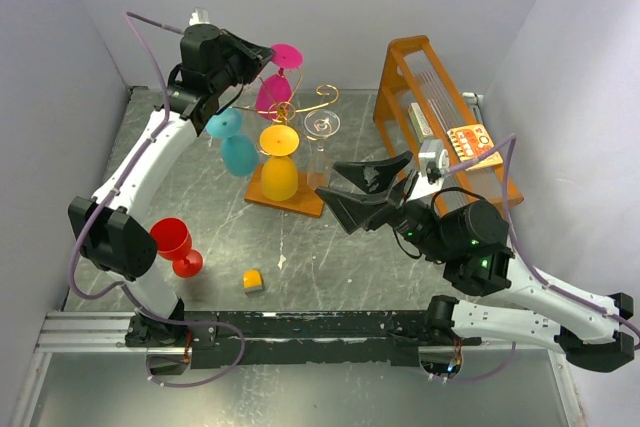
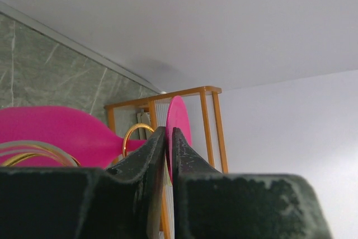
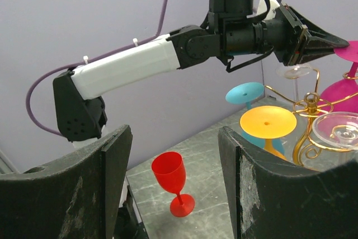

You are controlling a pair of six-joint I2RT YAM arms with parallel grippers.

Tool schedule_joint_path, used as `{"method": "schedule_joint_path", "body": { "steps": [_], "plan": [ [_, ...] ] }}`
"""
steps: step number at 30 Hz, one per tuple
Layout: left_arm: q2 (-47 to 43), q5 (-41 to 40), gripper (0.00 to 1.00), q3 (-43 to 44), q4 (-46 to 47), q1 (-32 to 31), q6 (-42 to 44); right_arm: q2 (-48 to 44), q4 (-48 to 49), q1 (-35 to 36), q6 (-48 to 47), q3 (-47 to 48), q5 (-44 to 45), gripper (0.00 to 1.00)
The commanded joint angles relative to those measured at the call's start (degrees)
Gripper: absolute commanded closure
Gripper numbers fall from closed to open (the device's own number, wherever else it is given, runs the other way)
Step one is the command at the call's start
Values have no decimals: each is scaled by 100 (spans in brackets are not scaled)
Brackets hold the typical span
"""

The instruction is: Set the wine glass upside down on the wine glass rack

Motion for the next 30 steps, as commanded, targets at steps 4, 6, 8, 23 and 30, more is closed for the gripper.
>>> {"method": "schedule_joint_path", "body": {
  "steps": [4, 6, 8, 23, 30],
  "plan": [
    [-306, -357, 77, 40, -219, -43, 268, -8, 91, -8, 0, -41, 30, 37],
    [-316, -423, 75, 52, -318, -43, 306, 4, 96, -11, 4, -36, 35, 37],
    [-335, -362, 74, 4, -286, -43, 309, 20, 113, -5, 7, -37, 40, 37],
    [-556, -290, 69, 154, -322, -43, 807, 128, 34, -4, 113, 45, 135, 37],
    [-999, -228, 59, 295, -548, -41, 1538, 227, -71, -7, 268, 93, 235, 38]
  ]
}}
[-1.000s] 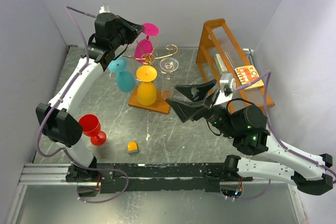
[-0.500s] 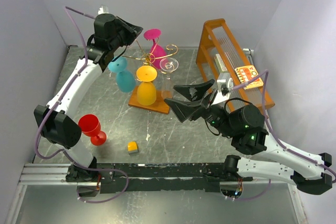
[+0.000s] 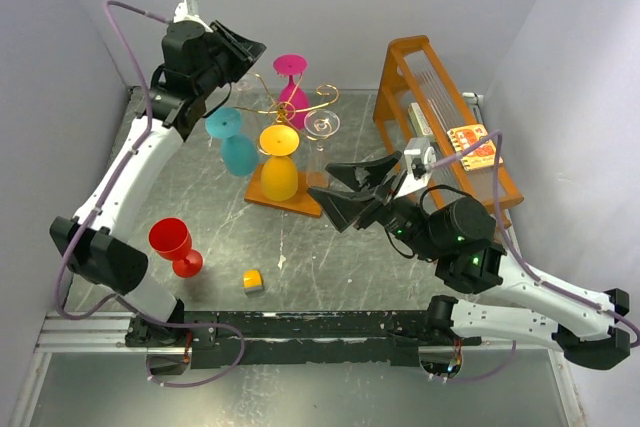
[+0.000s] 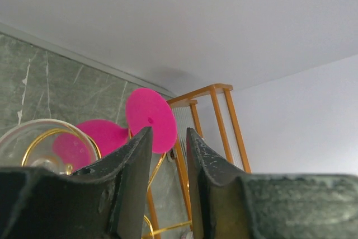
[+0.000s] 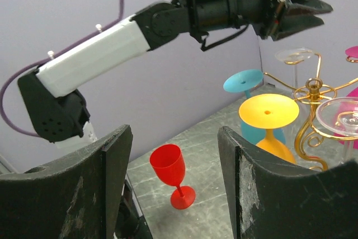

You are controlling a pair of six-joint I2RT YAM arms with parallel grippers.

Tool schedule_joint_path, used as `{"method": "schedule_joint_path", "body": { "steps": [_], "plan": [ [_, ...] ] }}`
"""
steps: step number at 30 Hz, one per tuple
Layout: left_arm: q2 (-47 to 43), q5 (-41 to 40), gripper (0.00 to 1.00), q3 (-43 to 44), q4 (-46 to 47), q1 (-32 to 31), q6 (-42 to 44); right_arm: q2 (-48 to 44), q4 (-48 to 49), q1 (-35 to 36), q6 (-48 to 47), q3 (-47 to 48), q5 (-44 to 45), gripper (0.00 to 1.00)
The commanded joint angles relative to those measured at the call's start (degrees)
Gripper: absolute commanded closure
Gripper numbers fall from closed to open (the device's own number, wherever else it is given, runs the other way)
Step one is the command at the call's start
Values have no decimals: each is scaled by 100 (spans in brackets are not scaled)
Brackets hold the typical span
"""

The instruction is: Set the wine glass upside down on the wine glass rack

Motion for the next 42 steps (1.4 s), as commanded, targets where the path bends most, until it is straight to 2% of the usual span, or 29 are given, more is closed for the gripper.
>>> {"method": "schedule_joint_path", "body": {
  "steps": [1, 7, 16, 22, 27, 33, 35, 40, 42],
  "plan": [
    [-673, 15, 56, 173, -144, -34, 742, 38, -37, -8, 153, 113, 142, 38],
    [-1641, -252, 43, -461, -449, -43, 1468, 208, -231, -9, 178, 273, 283, 38],
    [-3236, -769, 27, -1793, -1700, -31, 2331, 389, -325, -8, 190, 310, 471, 38],
    [-4332, -1091, 23, -2729, -2935, -39, 2111, 432, -144, -10, -53, 193, 354, 38],
    [-5036, -965, 13, -3124, -3875, -33, 1812, 490, 63, -17, -209, -33, 271, 38],
    [-5470, -1441, 20, -3452, -4890, -37, 1258, 490, 380, -13, -234, -335, 174, 37],
    [-5550, -1630, 19, -3622, -5124, -38, 1085, 490, 509, -15, -226, -410, 201, 37],
    [-5570, -1744, 21, -4093, -5151, -33, 831, 556, 683, -15, -161, -517, 296, 37],
    [-5523, -1690, 27, -4327, -4995, -39, 808, 567, 728, -16, -133, -569, 339, 37]
  ]
}}
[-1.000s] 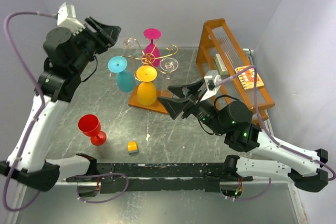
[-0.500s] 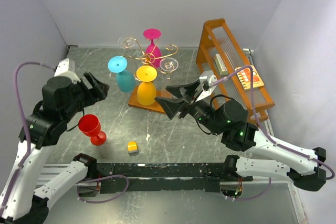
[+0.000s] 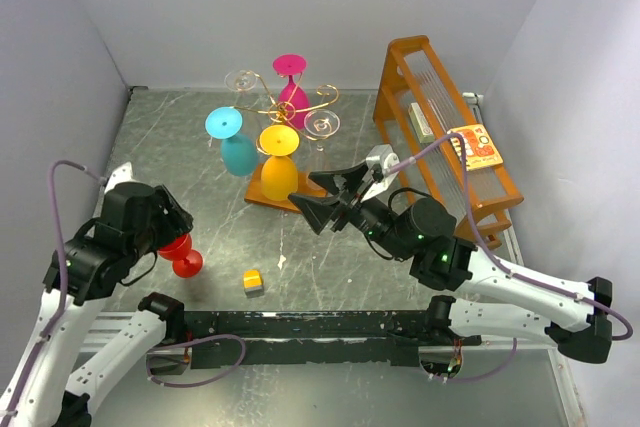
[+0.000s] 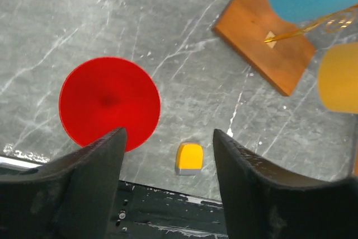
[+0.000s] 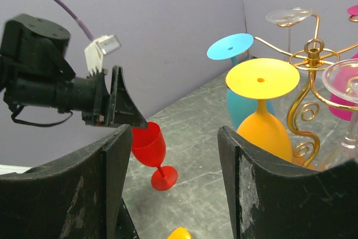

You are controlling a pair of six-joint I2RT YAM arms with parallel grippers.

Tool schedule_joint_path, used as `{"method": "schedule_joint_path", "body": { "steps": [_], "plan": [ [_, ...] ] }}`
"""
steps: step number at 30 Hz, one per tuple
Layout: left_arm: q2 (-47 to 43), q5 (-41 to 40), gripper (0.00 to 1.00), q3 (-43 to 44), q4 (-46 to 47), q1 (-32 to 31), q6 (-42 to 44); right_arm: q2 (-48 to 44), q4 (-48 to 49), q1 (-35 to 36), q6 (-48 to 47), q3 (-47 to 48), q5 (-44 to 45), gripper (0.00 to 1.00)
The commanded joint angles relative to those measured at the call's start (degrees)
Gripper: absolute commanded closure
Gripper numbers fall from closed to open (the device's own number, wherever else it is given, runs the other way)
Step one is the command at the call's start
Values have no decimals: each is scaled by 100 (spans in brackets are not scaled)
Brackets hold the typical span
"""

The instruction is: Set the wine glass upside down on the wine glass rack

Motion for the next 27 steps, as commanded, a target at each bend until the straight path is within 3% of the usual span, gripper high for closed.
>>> {"method": "schedule_joint_path", "body": {
  "steps": [1, 4, 16, 25, 27],
  "plan": [
    [81, -158, 33, -402, 18, -27, -232, -1, 343, -8, 18, -98, 122, 37],
    [327, -211, 46, -624, 179, -26, -261, -24, 296, -13, -4, -86, 169, 37],
    [806, -187, 61, -1080, 794, -30, -187, -151, 162, -9, -137, -118, 338, 37],
    [1006, -267, 92, -1062, 854, -24, -65, -303, 103, -10, -127, -158, 403, 37],
    [988, -194, 93, -1014, 891, -26, -17, -326, 83, -11, -113, -159, 391, 37]
  ]
}}
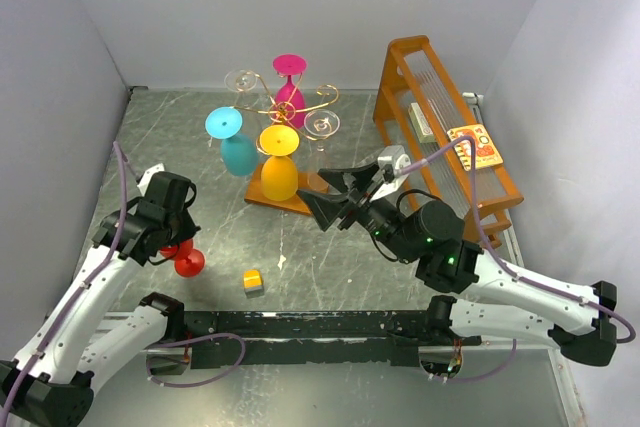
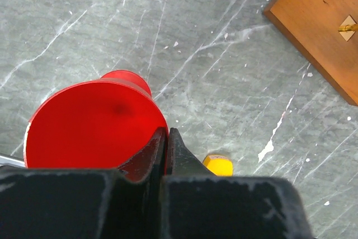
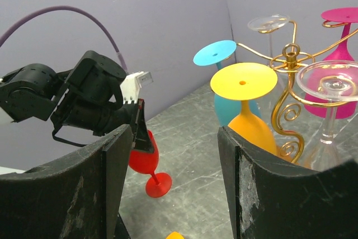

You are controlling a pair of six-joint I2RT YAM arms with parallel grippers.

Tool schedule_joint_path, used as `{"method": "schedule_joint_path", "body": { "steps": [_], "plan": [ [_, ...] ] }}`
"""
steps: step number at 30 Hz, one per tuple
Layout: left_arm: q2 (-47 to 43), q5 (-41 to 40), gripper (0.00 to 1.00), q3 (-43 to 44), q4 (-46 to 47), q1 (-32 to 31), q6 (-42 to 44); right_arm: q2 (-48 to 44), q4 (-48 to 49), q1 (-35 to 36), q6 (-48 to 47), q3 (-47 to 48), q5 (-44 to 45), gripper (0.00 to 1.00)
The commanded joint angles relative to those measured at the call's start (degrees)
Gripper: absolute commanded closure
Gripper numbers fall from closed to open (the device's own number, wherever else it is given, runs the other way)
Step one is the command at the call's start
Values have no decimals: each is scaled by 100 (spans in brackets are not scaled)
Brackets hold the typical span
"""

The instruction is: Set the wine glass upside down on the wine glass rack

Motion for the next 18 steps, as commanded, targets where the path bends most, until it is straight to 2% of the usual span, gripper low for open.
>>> {"method": "schedule_joint_path", "body": {
  "steps": [1, 10, 18],
  "plan": [
    [-34, 24, 93, 139, 176, -24, 133, -120, 37, -12, -47, -53, 76, 37],
    [-336, 608, 93, 472, 216, -25, 341, -190, -282, -12, 198, 77, 217, 37],
    [-975, 1276, 93, 706, 399, -24, 453, -1, -919, -7, 1017, 343, 553, 38]
  ]
}}
